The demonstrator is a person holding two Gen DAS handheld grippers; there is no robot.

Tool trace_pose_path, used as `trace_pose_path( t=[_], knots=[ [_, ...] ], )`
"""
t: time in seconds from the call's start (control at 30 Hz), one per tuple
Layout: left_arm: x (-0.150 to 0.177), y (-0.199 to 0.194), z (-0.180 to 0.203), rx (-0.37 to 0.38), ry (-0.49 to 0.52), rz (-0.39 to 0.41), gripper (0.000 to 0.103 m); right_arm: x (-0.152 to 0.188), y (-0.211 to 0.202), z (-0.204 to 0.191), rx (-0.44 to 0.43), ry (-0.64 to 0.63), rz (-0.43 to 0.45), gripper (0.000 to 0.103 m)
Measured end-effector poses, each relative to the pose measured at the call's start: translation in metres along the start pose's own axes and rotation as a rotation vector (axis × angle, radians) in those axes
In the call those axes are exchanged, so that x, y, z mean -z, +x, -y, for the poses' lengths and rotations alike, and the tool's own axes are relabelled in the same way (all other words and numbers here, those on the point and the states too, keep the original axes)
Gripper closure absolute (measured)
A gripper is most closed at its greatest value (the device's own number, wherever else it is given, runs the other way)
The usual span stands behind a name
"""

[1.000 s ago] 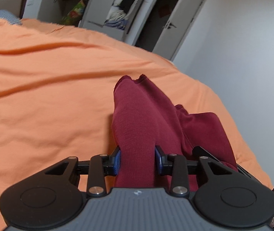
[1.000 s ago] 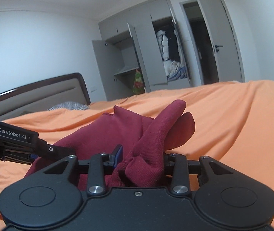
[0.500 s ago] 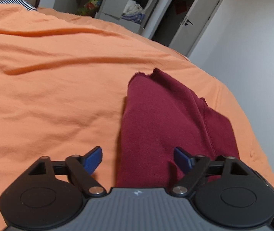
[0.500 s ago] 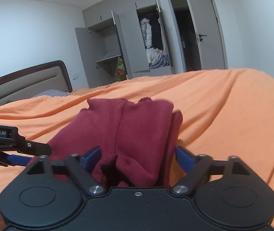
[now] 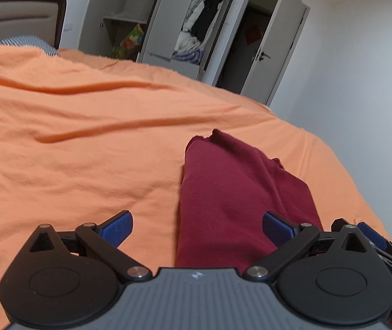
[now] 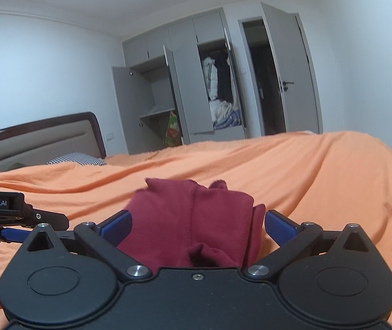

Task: Fold small clothes

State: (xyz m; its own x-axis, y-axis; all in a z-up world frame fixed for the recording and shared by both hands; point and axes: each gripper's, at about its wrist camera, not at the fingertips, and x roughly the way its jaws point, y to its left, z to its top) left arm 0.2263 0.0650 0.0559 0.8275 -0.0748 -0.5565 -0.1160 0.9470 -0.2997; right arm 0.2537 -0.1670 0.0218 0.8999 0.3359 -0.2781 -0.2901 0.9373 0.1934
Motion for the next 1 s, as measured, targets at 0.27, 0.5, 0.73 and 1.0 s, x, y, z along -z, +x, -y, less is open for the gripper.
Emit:
trace_pose_path(
  t=[0.27,0.5,0.73,1.0],
  knots=[
    [0.030,-0.048,-0.004,-0.008,0.036,0.095,0.001,0.010,-0.055,-0.018,-0.007,-0.016,0.064,0.001],
    [0.065,-0.082,-0.011,-0.030,0.082,0.142,0.000,0.031,-0.102,-0.032,-0.005,-0.032,0.104,0.001],
    [0.102,-0.111,-0.024,-0.037,0.105,0.168,0.000,0.055,-0.139,-0.046,0.010,-0.034,0.132,0.001],
    [0.138,-0.135,-0.030,-0.052,0.155,0.206,0.000,0.083,-0.172,-0.054,0.037,-0.026,0.148,0.000]
  ],
)
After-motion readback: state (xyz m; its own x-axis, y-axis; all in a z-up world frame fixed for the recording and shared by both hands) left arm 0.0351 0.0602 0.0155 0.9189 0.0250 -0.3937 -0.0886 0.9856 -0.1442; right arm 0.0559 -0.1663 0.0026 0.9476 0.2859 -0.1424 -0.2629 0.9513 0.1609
